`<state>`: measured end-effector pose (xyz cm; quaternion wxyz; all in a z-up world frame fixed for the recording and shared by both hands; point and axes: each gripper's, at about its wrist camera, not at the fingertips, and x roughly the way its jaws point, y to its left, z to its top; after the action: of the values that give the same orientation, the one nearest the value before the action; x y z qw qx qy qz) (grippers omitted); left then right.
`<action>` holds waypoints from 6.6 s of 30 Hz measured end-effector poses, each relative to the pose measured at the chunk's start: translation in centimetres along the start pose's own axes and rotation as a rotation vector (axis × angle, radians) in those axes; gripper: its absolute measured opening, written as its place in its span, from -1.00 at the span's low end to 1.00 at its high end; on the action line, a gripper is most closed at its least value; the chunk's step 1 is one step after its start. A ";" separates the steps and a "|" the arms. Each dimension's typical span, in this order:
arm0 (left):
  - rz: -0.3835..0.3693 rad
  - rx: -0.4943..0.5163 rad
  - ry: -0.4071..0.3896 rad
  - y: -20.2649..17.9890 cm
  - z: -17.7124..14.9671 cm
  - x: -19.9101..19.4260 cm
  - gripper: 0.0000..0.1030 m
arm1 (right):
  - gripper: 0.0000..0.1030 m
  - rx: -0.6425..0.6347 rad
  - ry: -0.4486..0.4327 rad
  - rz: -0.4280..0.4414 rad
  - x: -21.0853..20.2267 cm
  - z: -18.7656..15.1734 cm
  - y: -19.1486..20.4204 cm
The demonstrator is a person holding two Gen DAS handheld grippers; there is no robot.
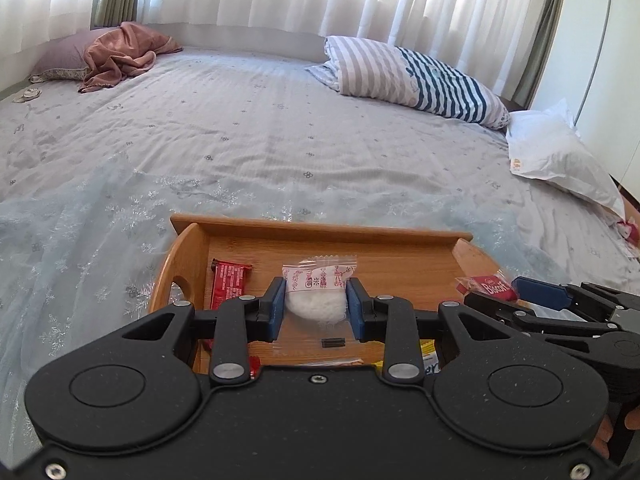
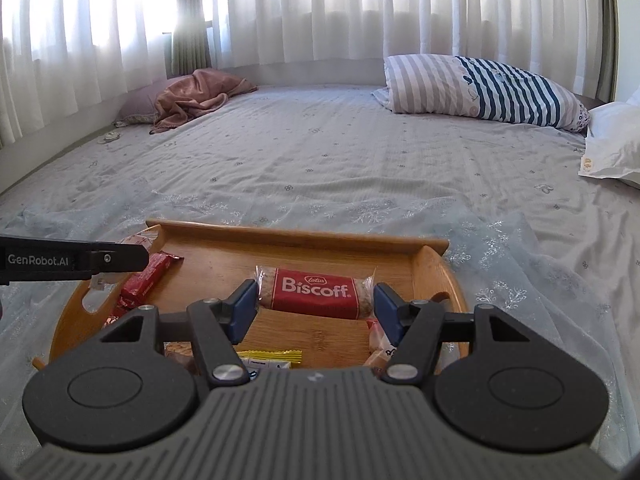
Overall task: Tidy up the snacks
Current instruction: 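Carry the Biscoff biscuit with the right tool while the left tool carries the rice cake onto the tray, then release the Biscoff biscuit on the tray while the left tool releases the rice cake, then withdraw both open tools from the tray toward the remaining snacks, then grasp the red biscuit pack with the left tool while the right tool grasps the green wasabi pea bag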
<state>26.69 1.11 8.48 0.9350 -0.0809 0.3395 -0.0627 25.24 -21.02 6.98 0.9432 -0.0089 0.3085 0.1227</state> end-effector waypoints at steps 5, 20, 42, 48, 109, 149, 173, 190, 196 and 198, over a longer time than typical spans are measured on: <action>0.007 -0.041 0.048 0.7 -0.2 2.7 -0.41 | 0.26 -0.034 0.032 0.008 2.3 -0.5 1.6; 0.034 -0.031 0.086 -0.1 -1.1 6.6 -0.41 | 0.27 -0.059 0.093 -0.015 5.4 -2.0 2.3; 0.056 0.001 0.088 -1.2 -2.1 8.0 -0.41 | 0.28 -0.062 0.106 -0.015 6.2 -3.0 2.2; 0.056 0.003 0.086 -1.3 -2.2 8.1 -0.41 | 0.28 -0.061 0.103 -0.005 6.3 -3.0 1.9; 0.026 0.126 -0.062 -0.5 -13.8 -9.3 0.99 | 1.00 -0.046 -0.096 0.083 -8.8 -13.2 3.1; -0.003 0.183 -0.061 -1.0 -18.6 -7.4 0.65 | 0.50 0.080 -0.160 -0.046 -8.8 -16.6 3.2; -0.005 0.242 -0.068 -2.0 -19.1 -7.5 0.22 | 0.08 0.069 -0.151 -0.055 -8.7 -16.9 3.5; 0.019 0.221 -0.069 -2.2 -19.0 -8.2 0.17 | -0.17 0.079 -0.171 -0.074 -9.0 -16.9 3.4; 0.021 0.213 -0.079 -2.1 -18.6 -8.9 0.16 | -0.29 0.087 -0.182 -0.086 -9.3 -16.9 3.4; 0.020 0.207 -0.081 -2.0 -18.4 -9.3 0.16 | -0.32 0.100 -0.189 -0.080 -9.5 -16.7 3.1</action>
<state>7.64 -1.21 0.73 0.9519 0.0168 0.2938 -0.0848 7.34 -21.68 -0.81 0.9715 0.0374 0.2234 0.0697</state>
